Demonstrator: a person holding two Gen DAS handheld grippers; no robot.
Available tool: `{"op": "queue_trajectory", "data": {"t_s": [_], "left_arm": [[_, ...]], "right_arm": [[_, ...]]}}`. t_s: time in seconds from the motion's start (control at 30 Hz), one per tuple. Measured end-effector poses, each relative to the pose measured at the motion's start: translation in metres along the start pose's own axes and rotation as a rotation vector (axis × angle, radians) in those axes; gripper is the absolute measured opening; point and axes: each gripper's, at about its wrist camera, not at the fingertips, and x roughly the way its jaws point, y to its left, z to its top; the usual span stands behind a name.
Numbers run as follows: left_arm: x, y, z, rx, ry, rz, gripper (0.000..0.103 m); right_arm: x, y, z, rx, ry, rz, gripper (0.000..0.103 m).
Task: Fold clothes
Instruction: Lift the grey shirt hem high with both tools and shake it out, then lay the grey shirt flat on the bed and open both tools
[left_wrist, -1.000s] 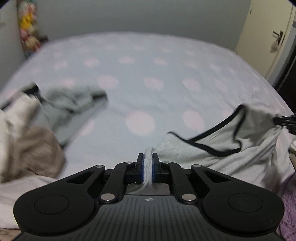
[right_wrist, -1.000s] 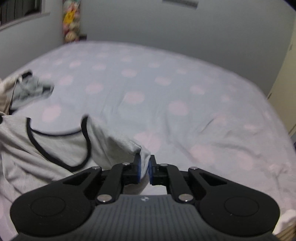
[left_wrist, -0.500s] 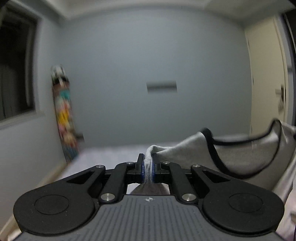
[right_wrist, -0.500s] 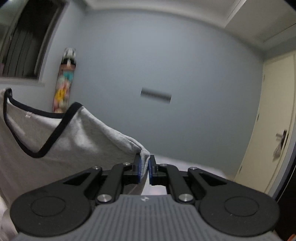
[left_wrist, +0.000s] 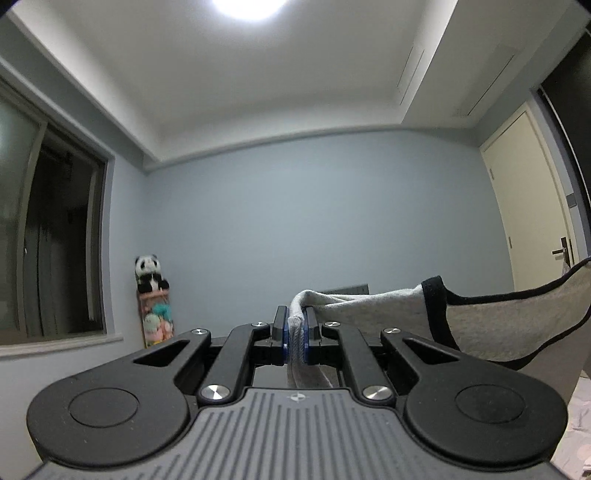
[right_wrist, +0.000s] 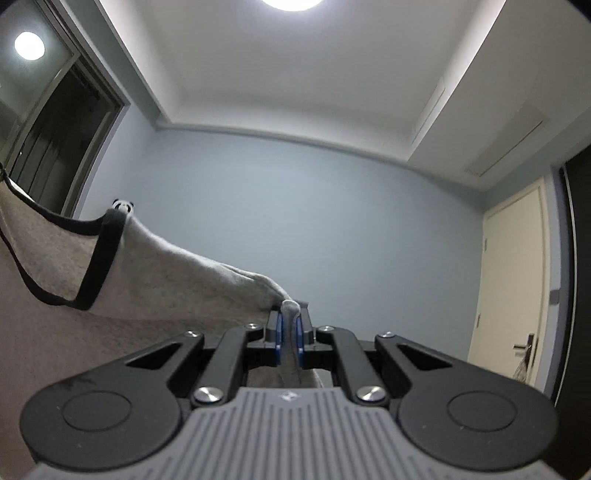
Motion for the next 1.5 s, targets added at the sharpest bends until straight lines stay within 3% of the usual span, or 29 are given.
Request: {"op": "queue_trajectory", "data": {"t_s": [0.13,0.27,0.47,0.67,0.87,1.1,1.23,1.33,1.5], "left_arm": [[0.002,-0.002,-0.008,0.008,0.014,-0.016,0.005],[0.012,0.001,-0.021,0.033,0.058,-0.034,0.005],[0.054,0.012,-0.059,0.037,0.179,-0.055,0.005],[0.127,0.004,-0.115,0.03,0.321,-0.067,0.005],[0.225,-0.012,-0.19,0.05,0.48,-0.074,0.005],[0.342,-0.042,-0.307,0.043,0.679,-0.073,0.005],[0.376,-0.059,-0.359,0.074,0.761,-0.084,0.005],[0.397,-0.069,-0.398,0.083,0.827,-0.089,0.005],[0.422,-0.085,-0.456,0.078,0.948,-0.087,0.006]], "right_arm": [[-0.013,0.002,-0.001,-0.011,-0.011,-0.014,0.008],[-0.007,0.005,-0.015,-0.005,0.046,-0.007,0.009],[0.027,0.007,-0.054,0.007,0.156,0.01,0.009],[0.097,0.023,-0.105,0.0,0.286,0.039,0.009],[0.195,0.056,-0.177,-0.034,0.45,0.072,0.009],[0.315,0.082,-0.286,-0.074,0.628,0.091,0.009],[0.368,0.096,-0.354,-0.087,0.73,0.085,0.009],[0.385,0.107,-0.404,-0.087,0.796,0.093,0.009],[0.41,0.118,-0.453,-0.055,0.894,0.116,0.01]]}}
